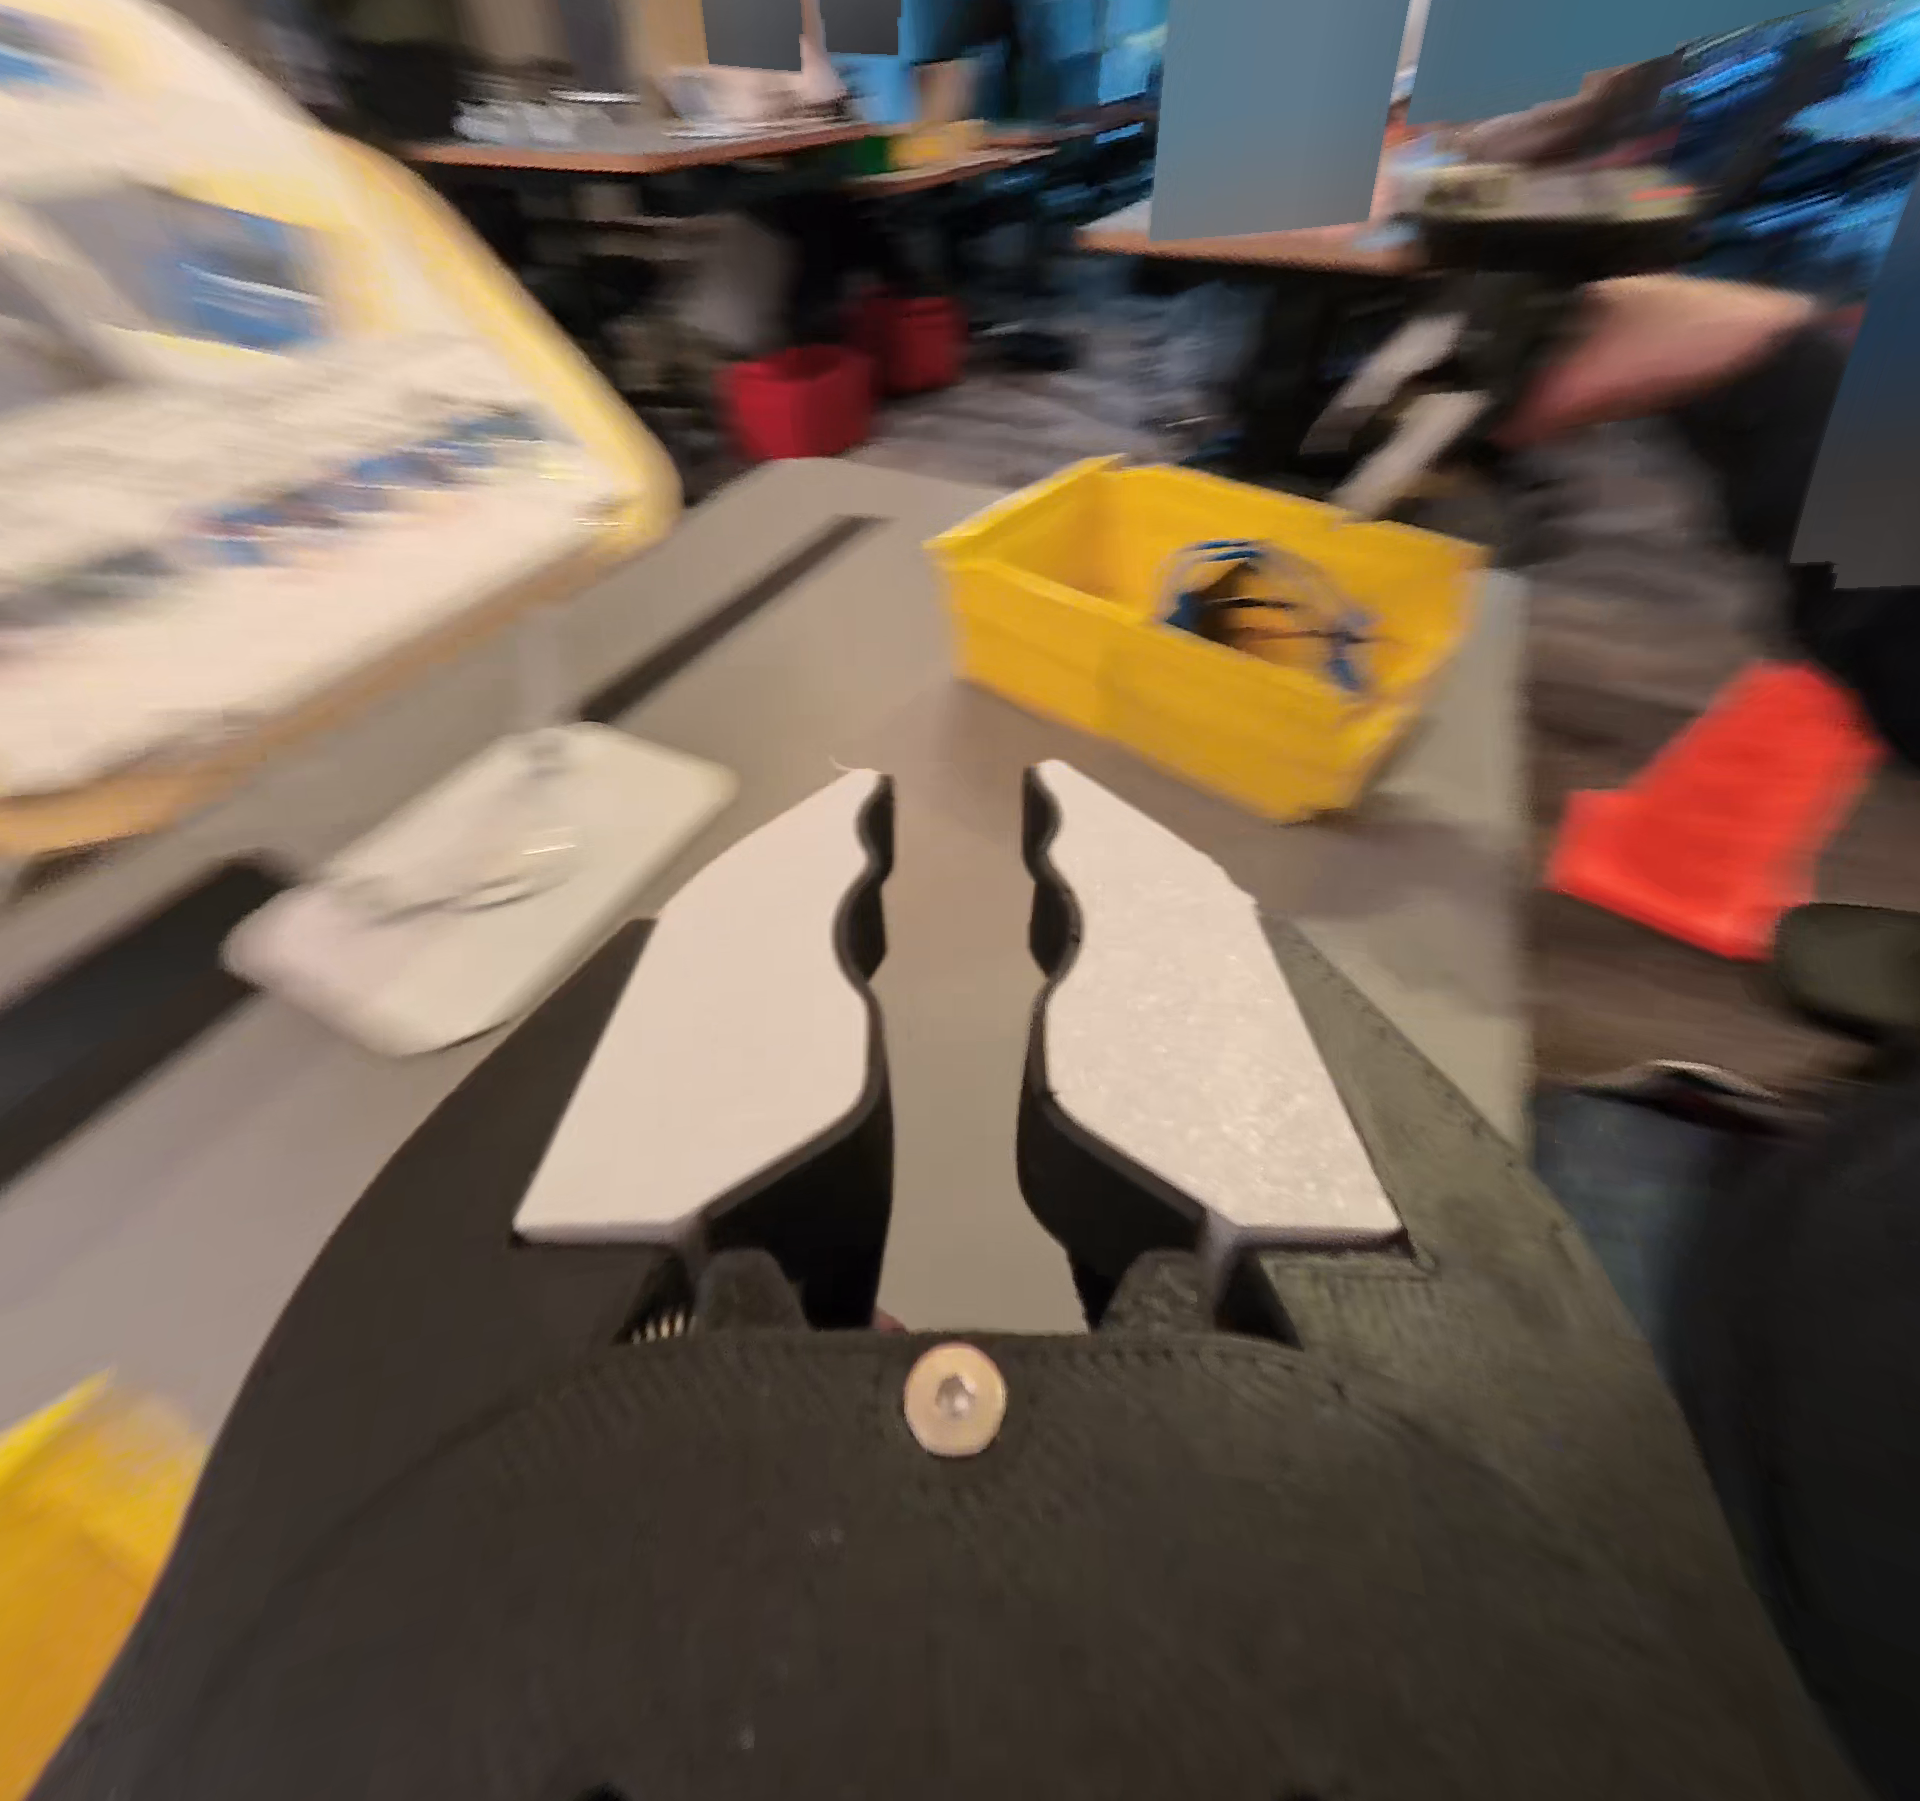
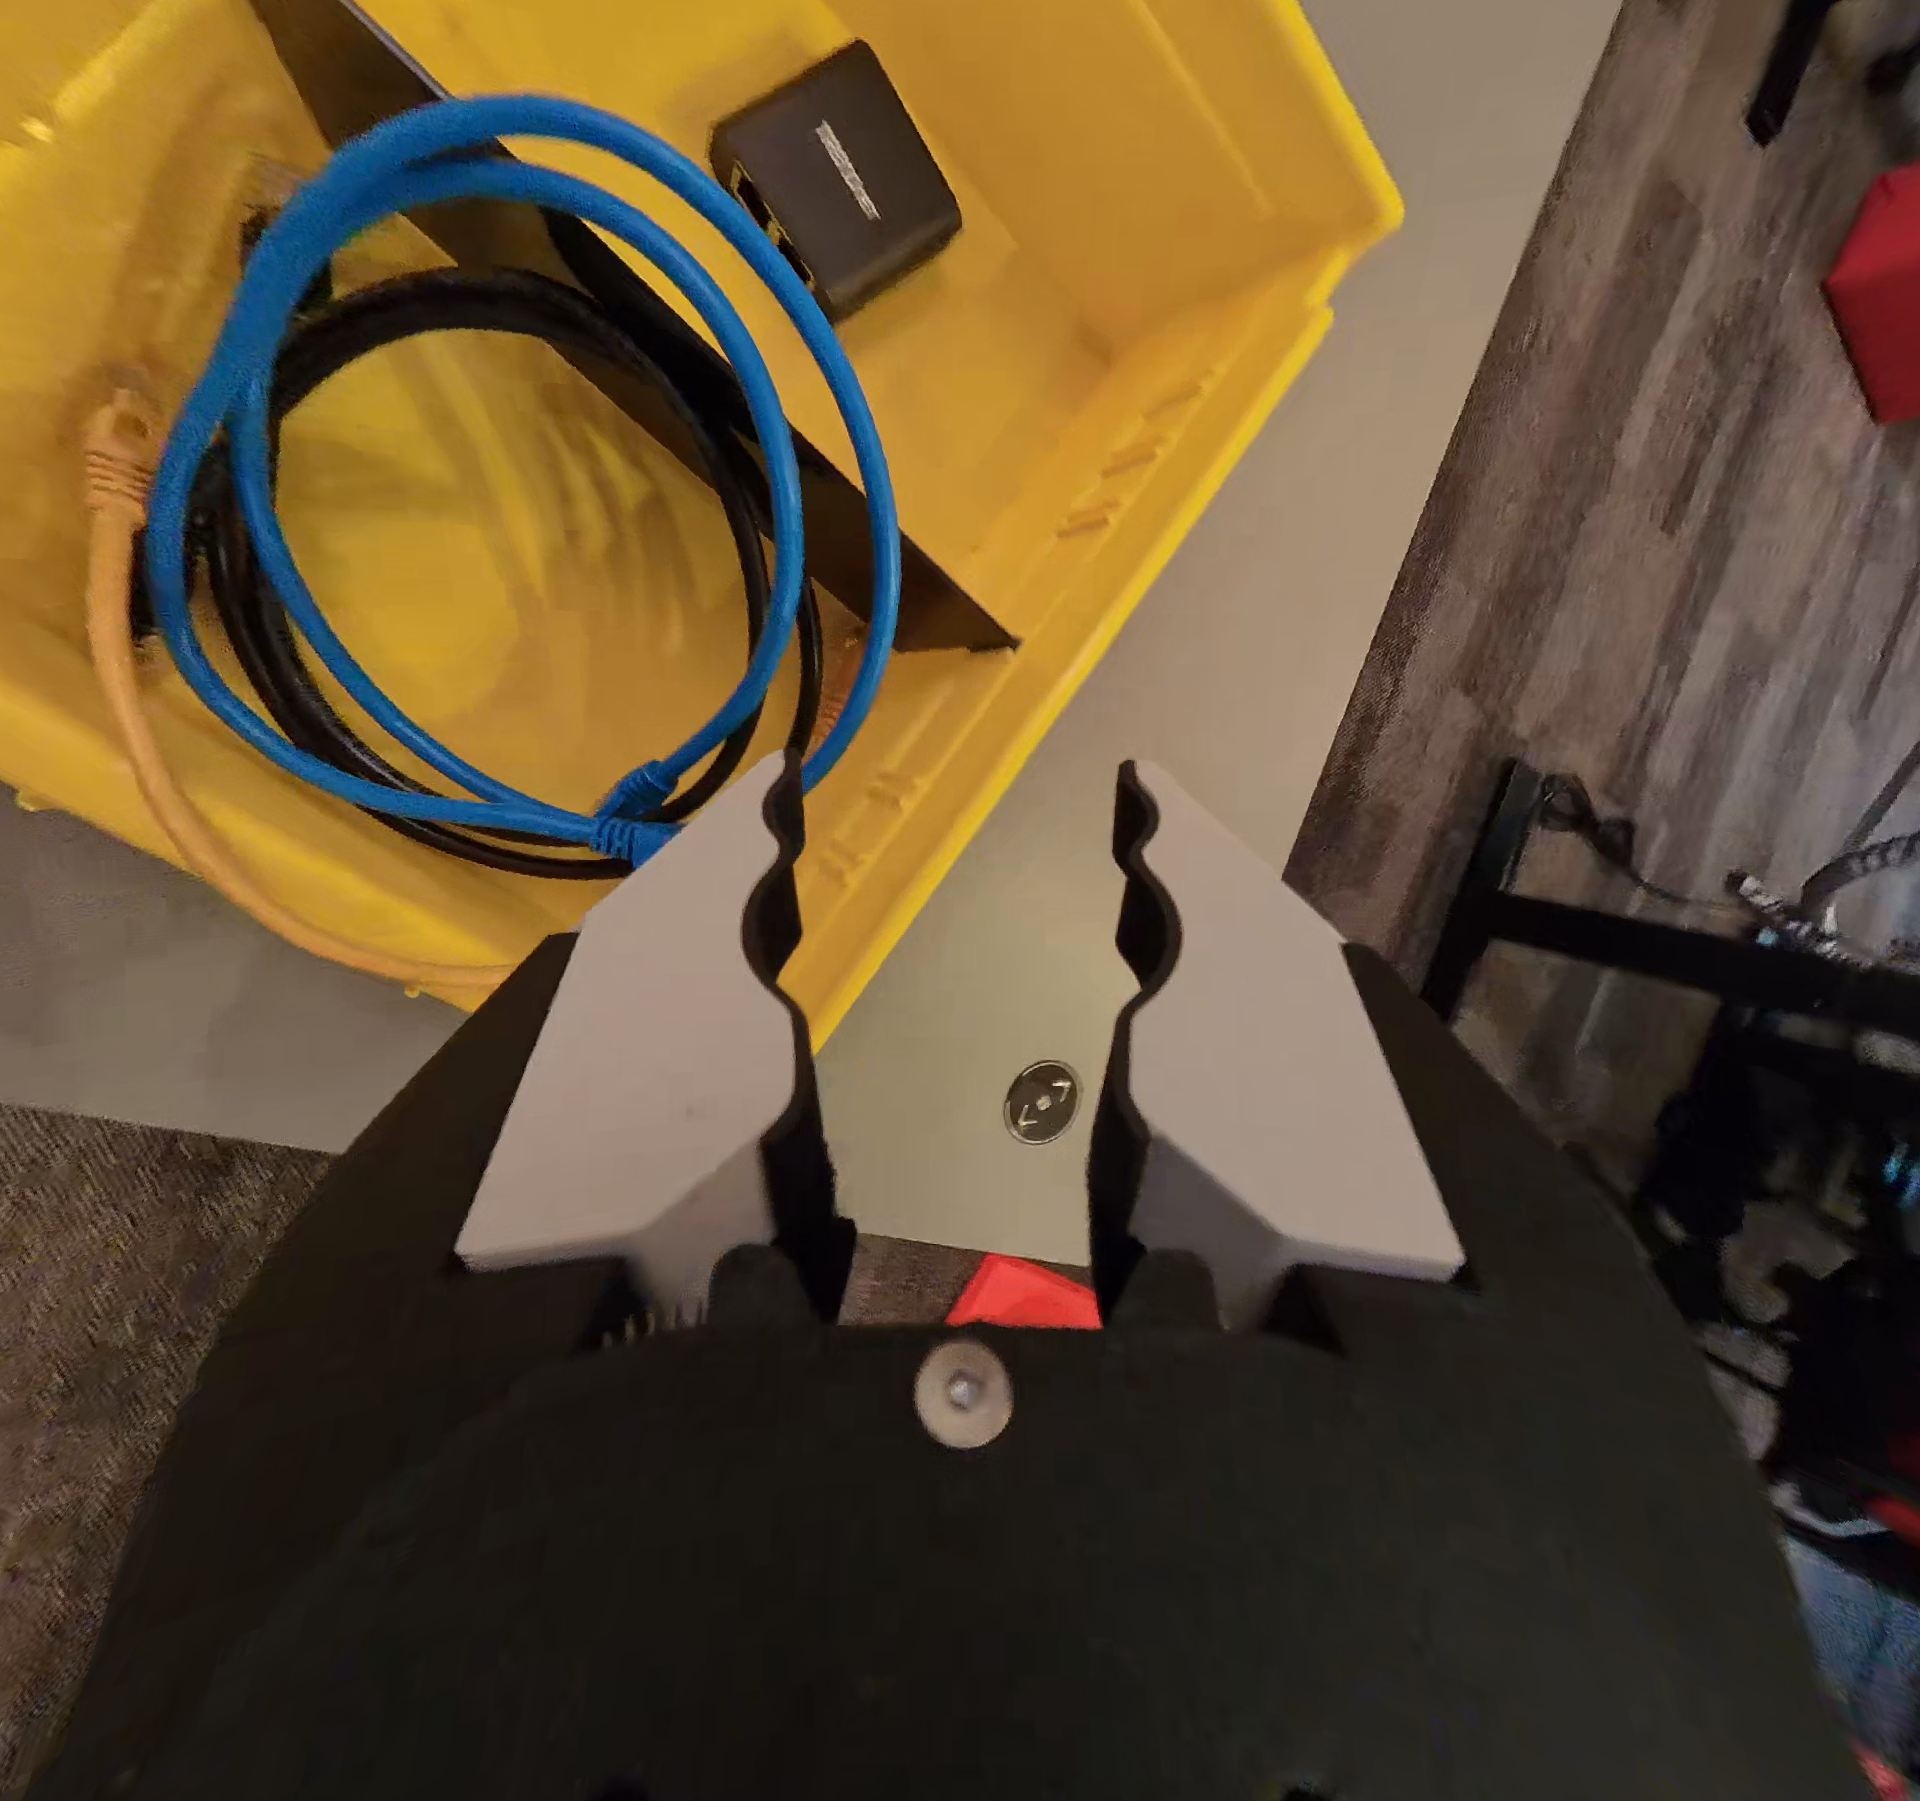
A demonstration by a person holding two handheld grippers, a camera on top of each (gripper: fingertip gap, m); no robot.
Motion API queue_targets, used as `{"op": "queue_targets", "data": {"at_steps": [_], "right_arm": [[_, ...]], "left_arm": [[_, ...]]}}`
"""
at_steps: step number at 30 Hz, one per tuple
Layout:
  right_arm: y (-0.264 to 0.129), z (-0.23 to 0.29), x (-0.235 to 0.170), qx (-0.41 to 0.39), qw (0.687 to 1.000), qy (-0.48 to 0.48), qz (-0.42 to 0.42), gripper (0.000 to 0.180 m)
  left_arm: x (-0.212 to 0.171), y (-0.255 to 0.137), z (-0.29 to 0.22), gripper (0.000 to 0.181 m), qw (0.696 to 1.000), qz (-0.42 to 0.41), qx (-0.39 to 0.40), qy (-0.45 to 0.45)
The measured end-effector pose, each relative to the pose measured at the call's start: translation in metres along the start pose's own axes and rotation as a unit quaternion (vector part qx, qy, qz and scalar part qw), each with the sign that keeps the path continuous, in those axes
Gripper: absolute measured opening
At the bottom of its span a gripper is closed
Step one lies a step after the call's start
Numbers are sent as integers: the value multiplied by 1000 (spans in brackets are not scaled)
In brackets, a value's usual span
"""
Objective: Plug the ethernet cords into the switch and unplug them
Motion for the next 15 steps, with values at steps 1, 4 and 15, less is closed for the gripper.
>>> {"op": "queue_targets", "data": {"at_steps": [1,4,15], "right_arm": [[3,-1,-7,1,1000,19,-6,61],[20,2,-29,23,999,40,11,57],[35,2,-30,104,990,87,-46,14]], "left_arm": [[3,-15,10,30,999,8,40,3],[-8,-67,38,48,987,70,146,4],[-186,-253,114,79,843,288,401,-212]]}}
Point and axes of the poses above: each gripper's, where its closed fingertips meet, y out along the fingers, x out of its top, z = x × y across the jaws, the point moved 6 cm from there along -y, back along the fingers, and after that the axes turned 8 degrees about z, right-handed, at the moved point
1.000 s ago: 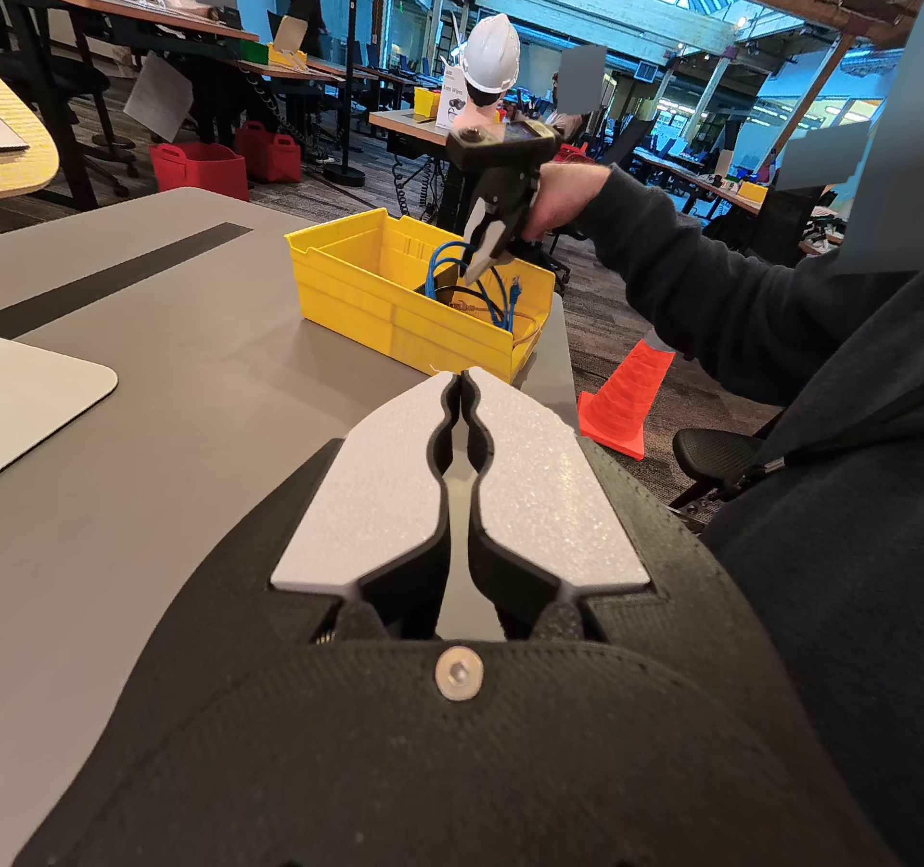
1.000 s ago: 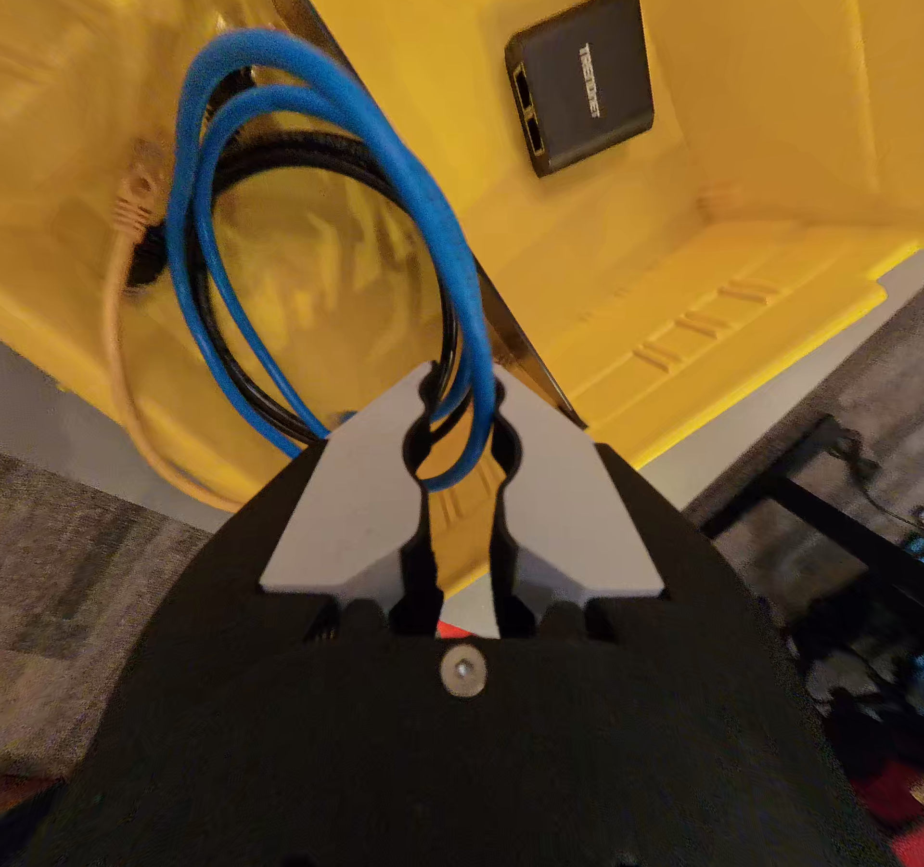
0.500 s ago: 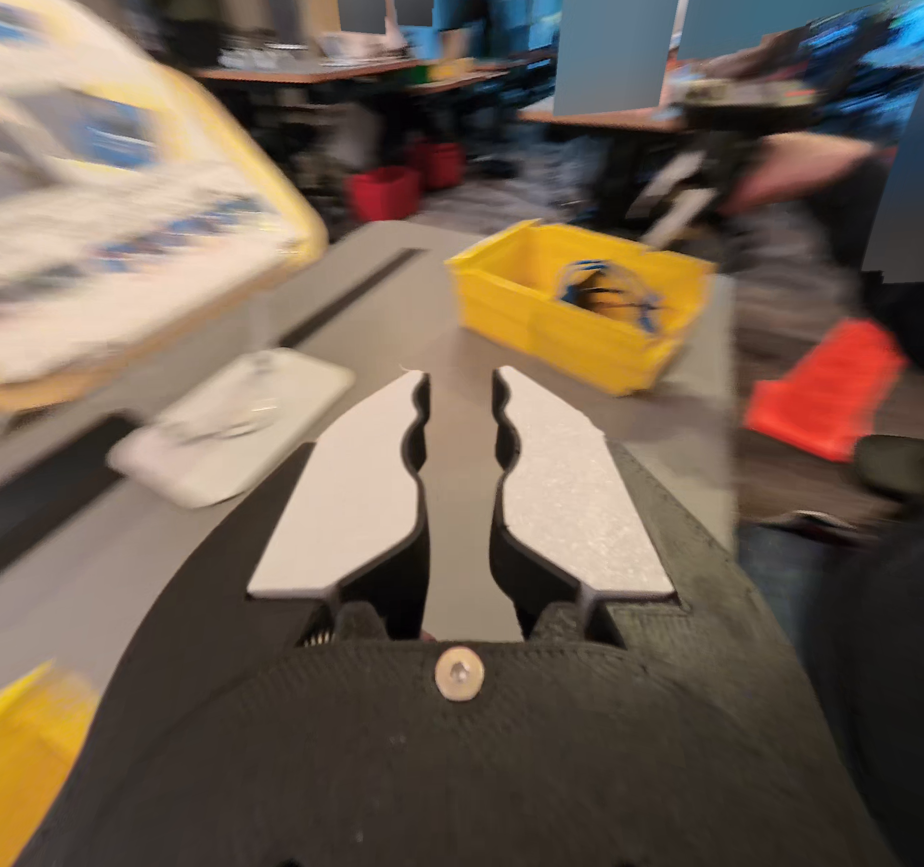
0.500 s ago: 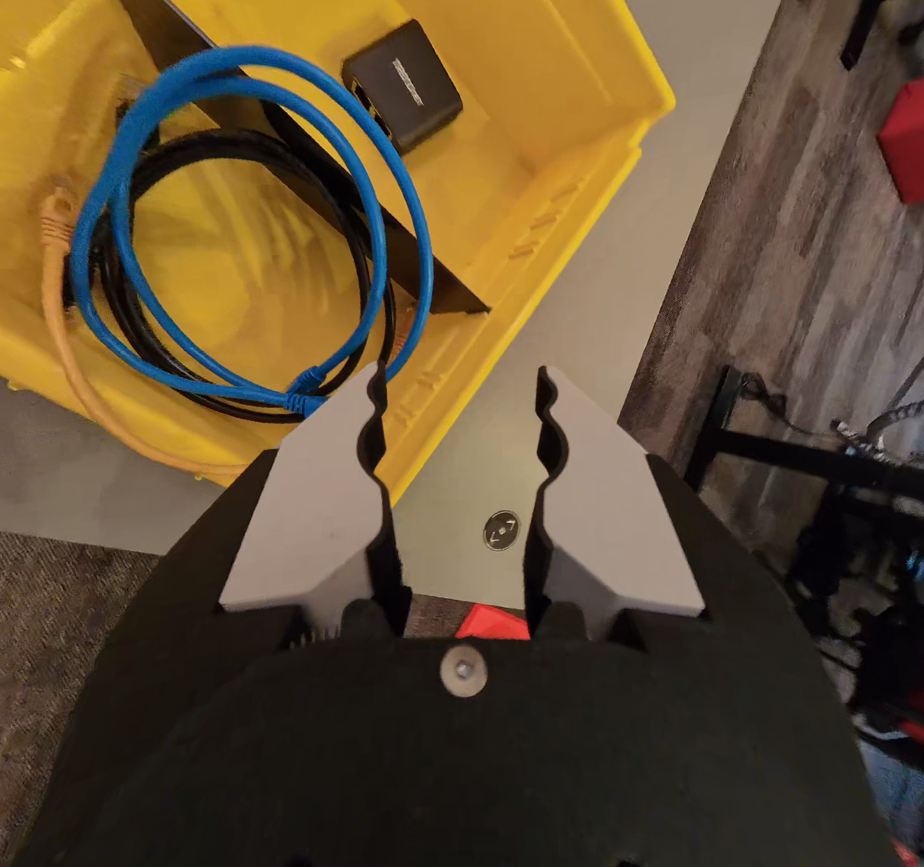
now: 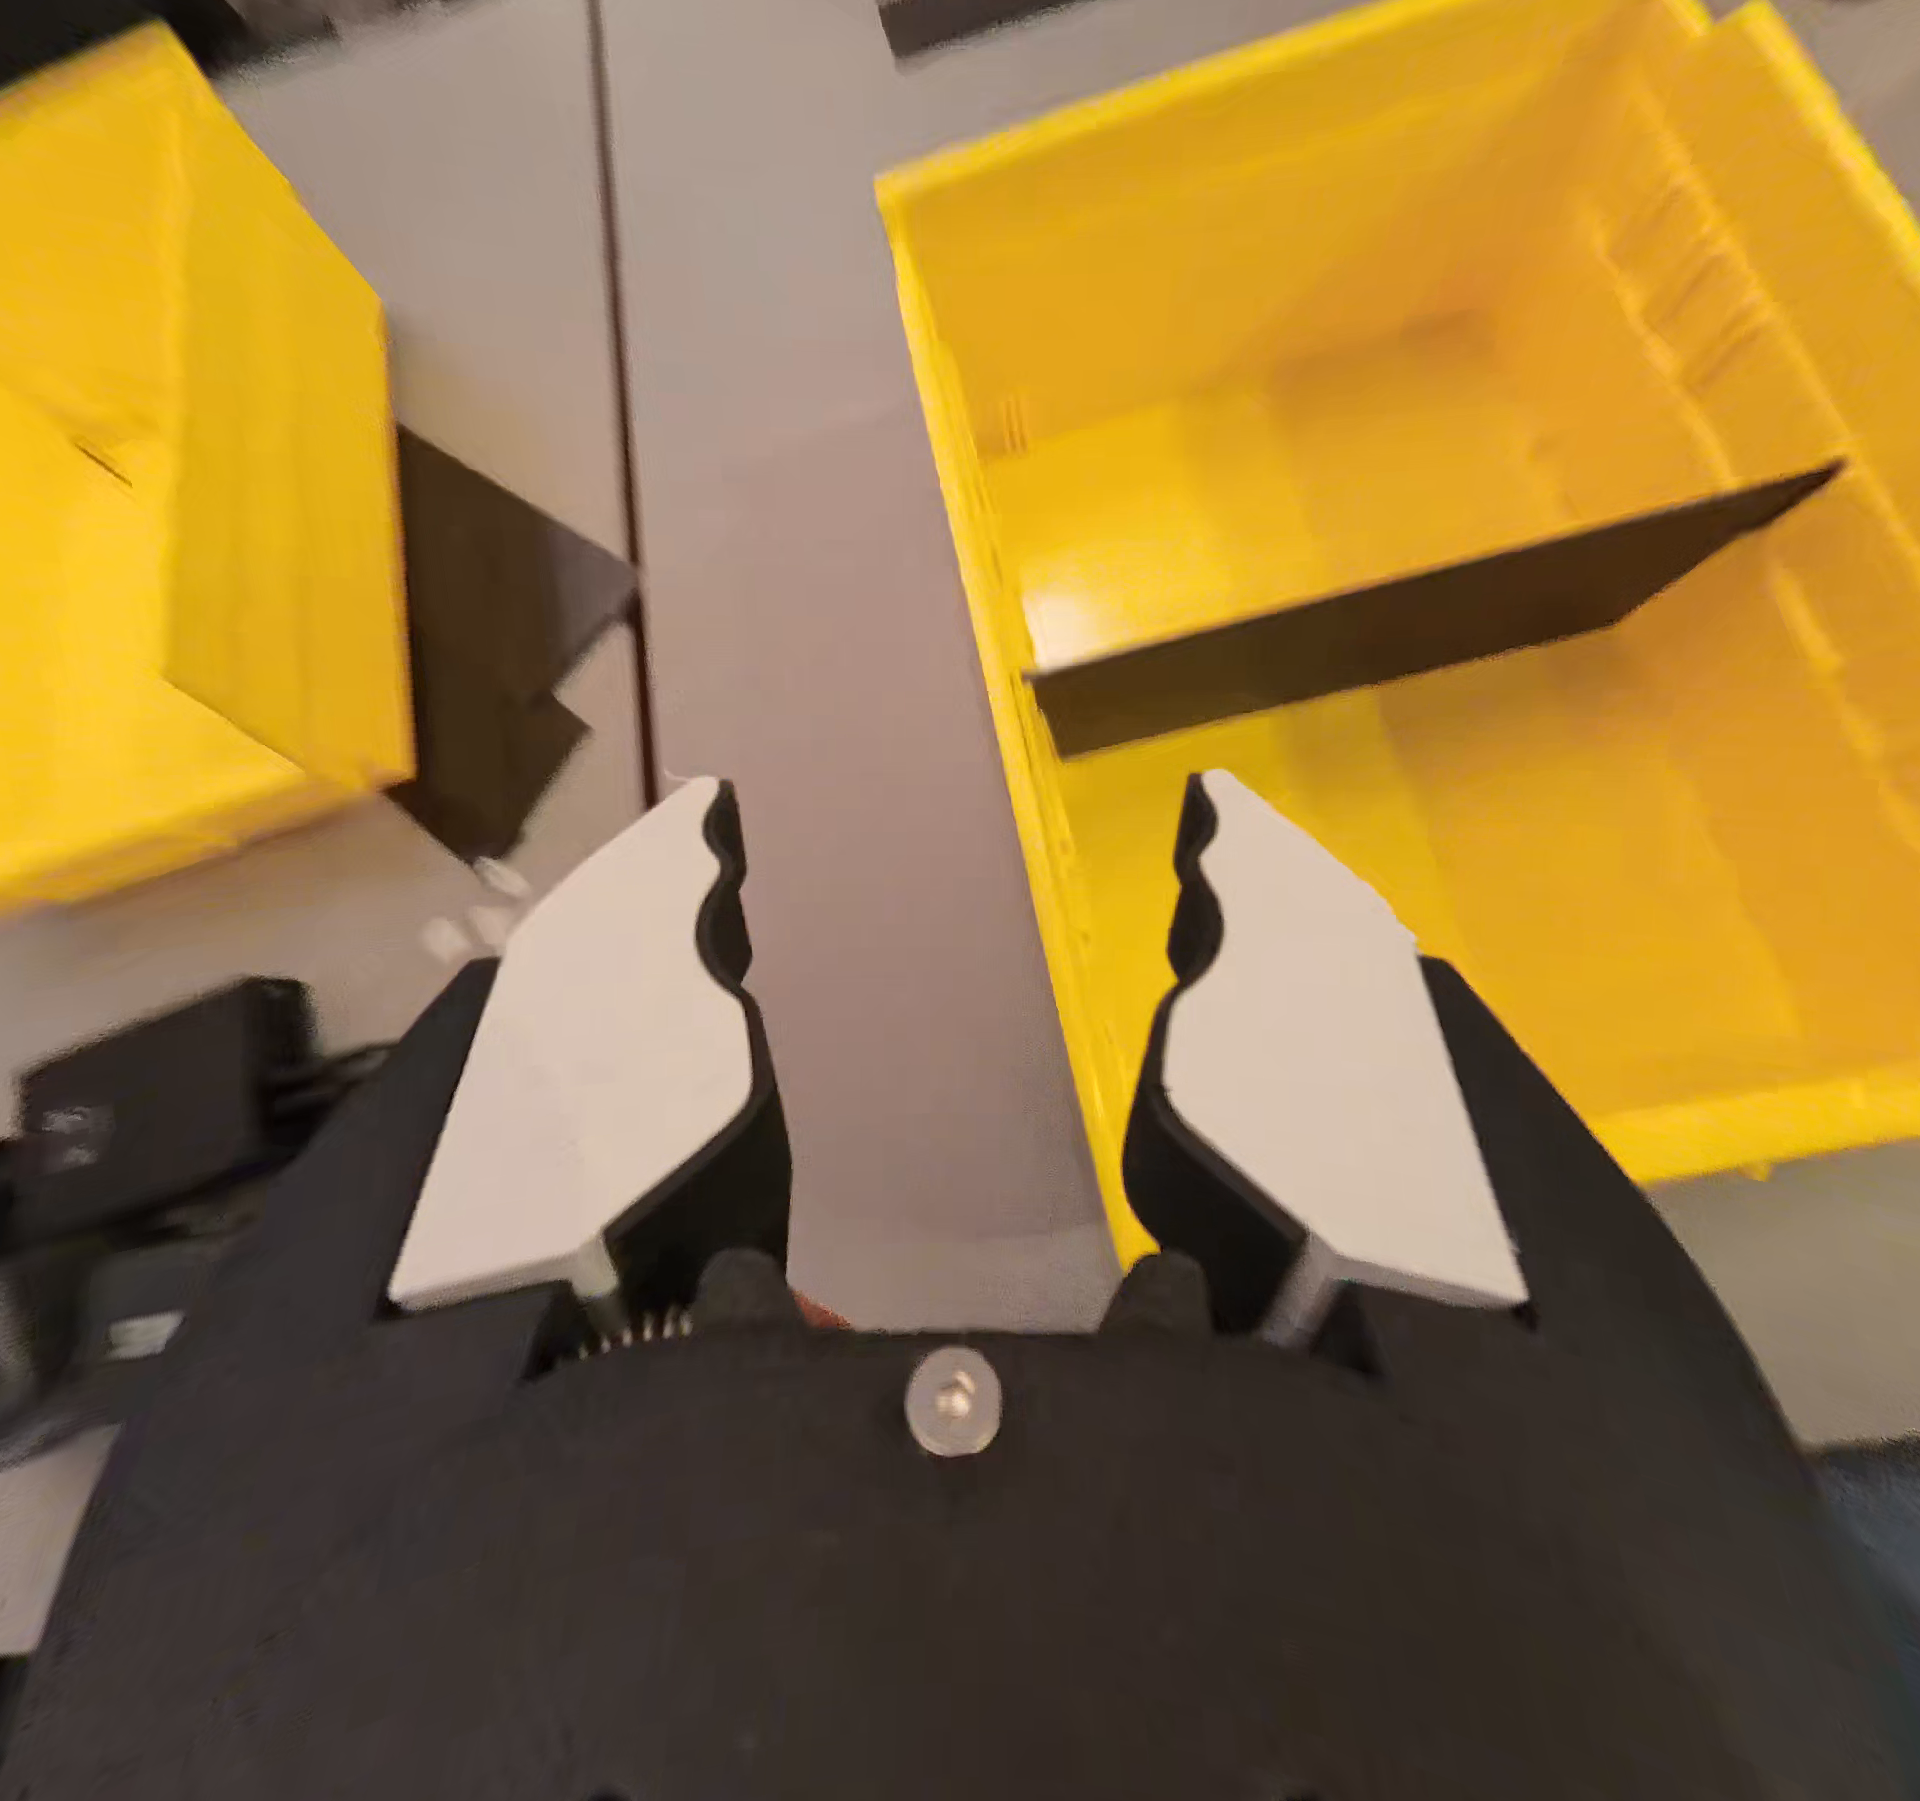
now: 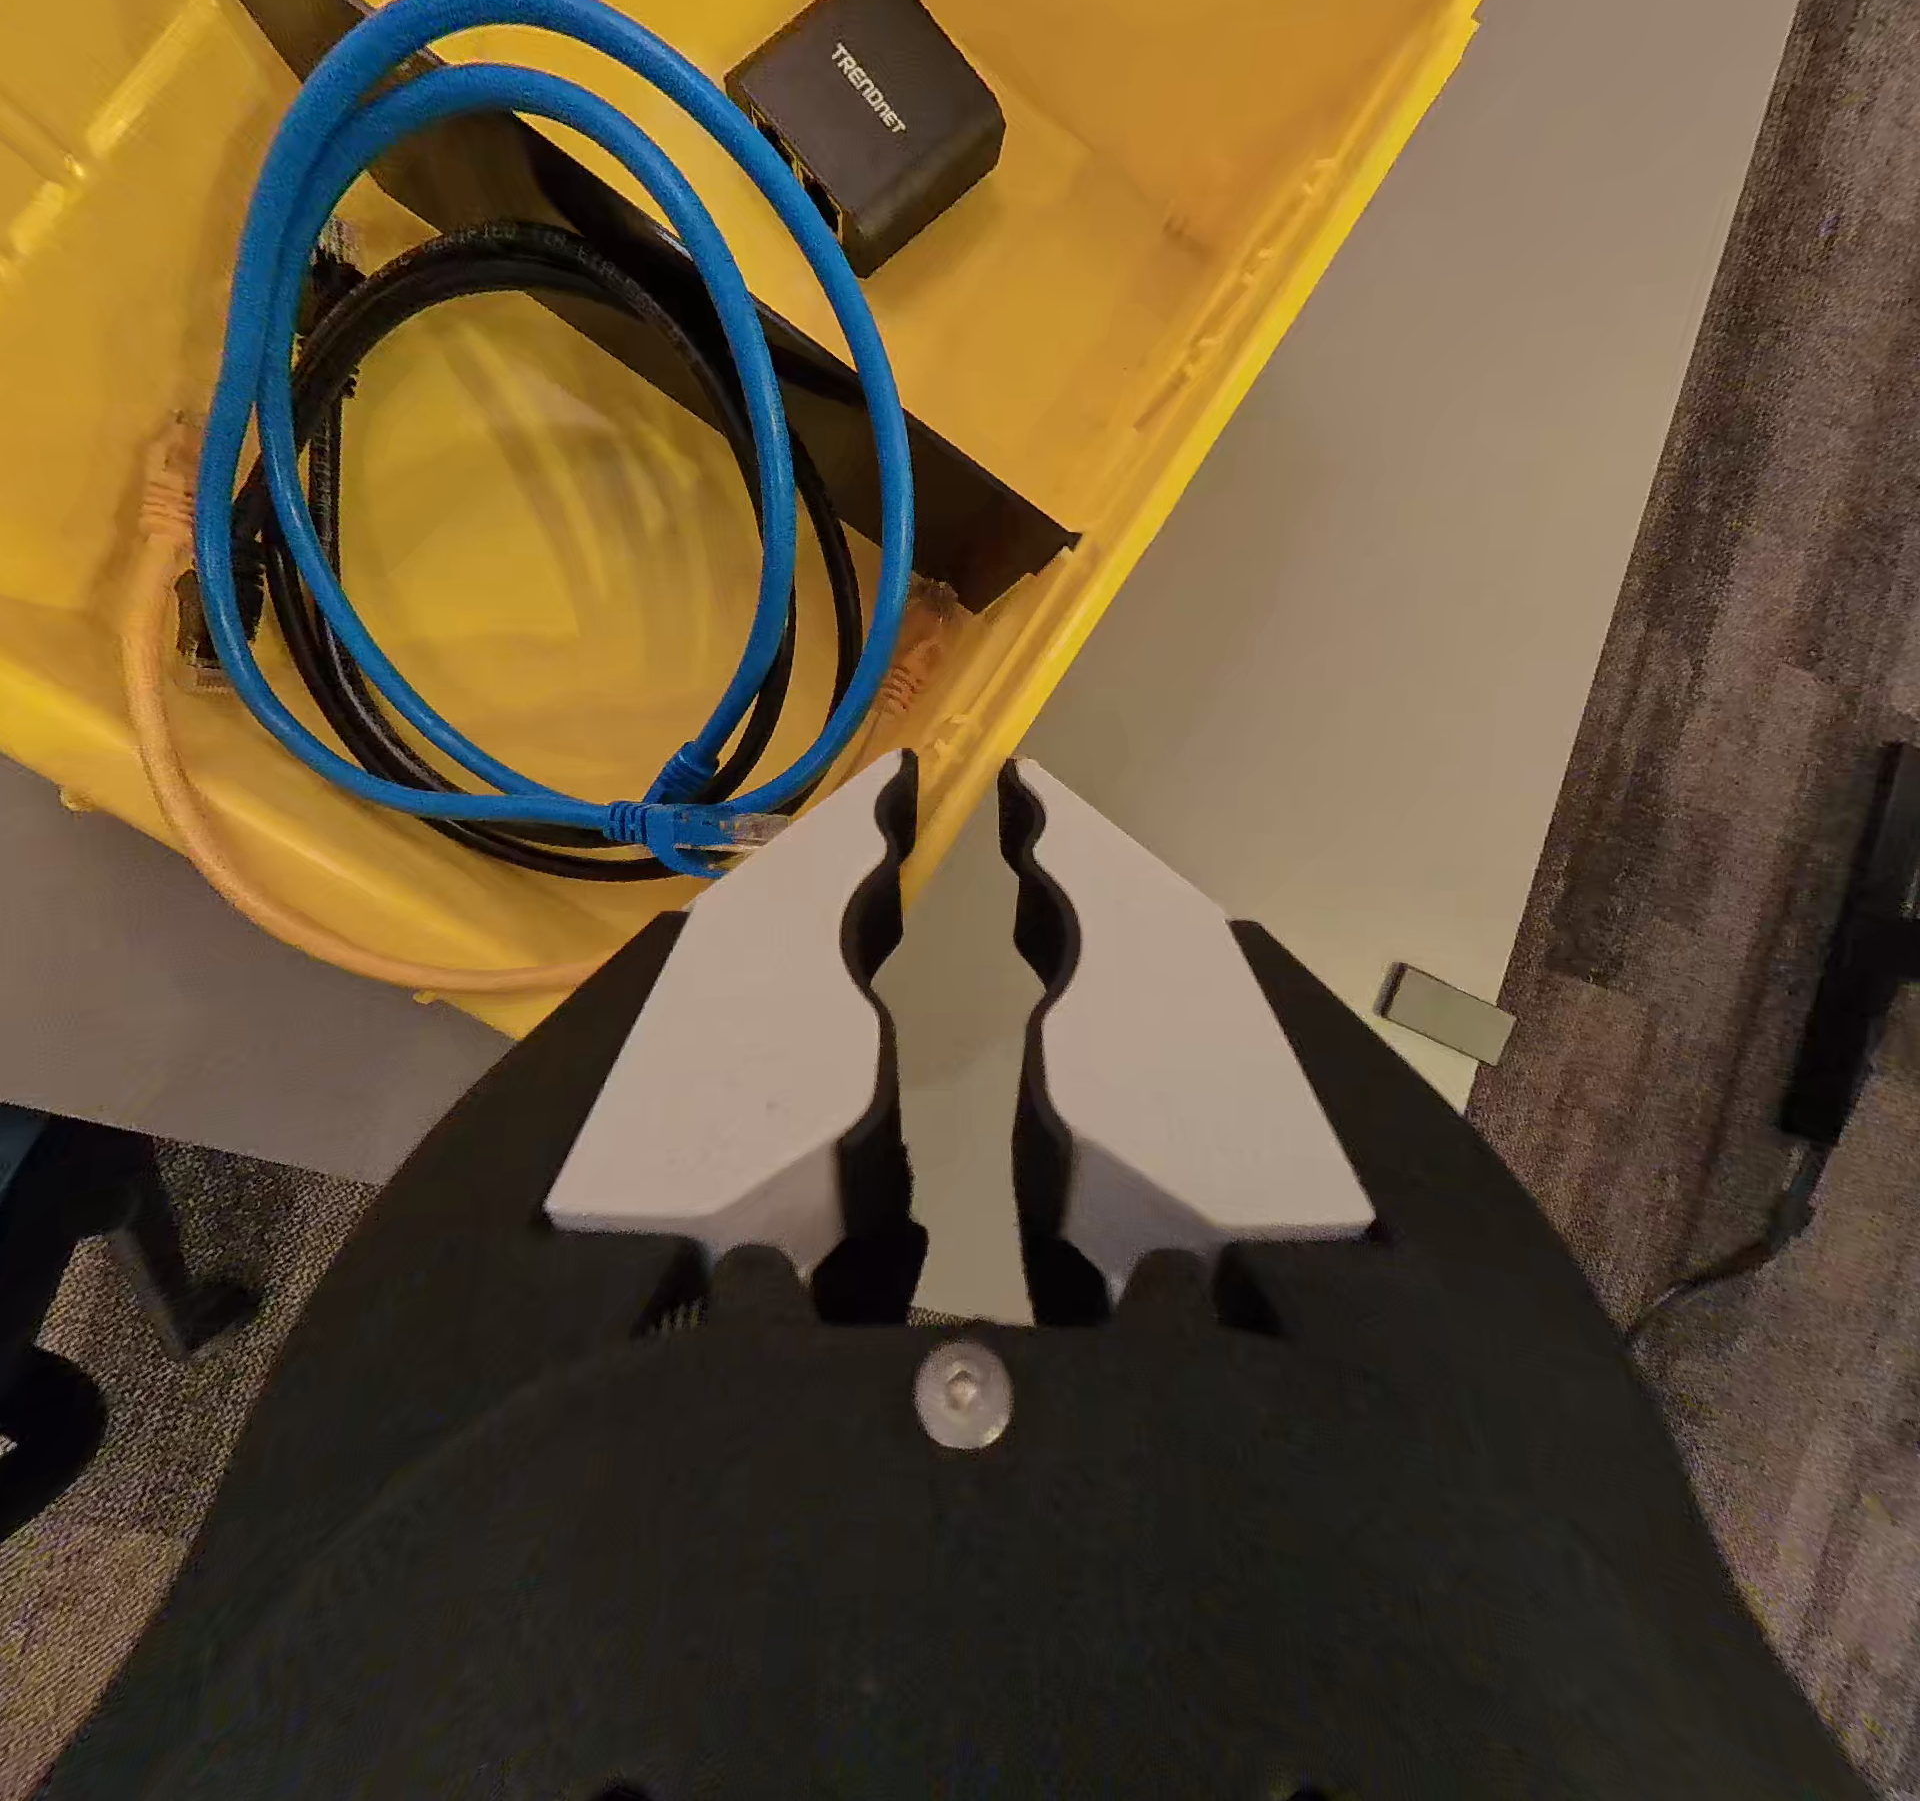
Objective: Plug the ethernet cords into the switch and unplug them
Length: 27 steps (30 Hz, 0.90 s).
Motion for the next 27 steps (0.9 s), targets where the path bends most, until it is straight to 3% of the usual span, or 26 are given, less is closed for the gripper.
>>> {"op": "queue_targets", "data": {"at_steps": [2,6,12,14,21,23,24,27], "right_arm": [[0,1,1,9,1000,8,-3,16],[-7,10,7,18,1000,17,-11,54],[1,19,9,54,998,23,0,56],[2,19,10,47,999,26,1,54],[24,16,16,19,999,37,2,29],[33,14,18,-2,999,43,-2,30],[34,14,20,-3,999,50,-13,19],[35,20,29,30,997,62,-32,12]], "left_arm": [[-13,13,-4,78,998,17,-53,-23],[-30,39,-20,75,993,84,-83,-5],[-47,69,-24,23,988,137,-74,20],[-45,68,-26,11,987,136,-87,16],[-43,68,-27,7,988,116,-99,4],[-41,66,-28,7,989,104,-104,4],[-40,65,-30,6,990,97,-106,3],[-36,61,-33,6,990,75,-117,0]]}}
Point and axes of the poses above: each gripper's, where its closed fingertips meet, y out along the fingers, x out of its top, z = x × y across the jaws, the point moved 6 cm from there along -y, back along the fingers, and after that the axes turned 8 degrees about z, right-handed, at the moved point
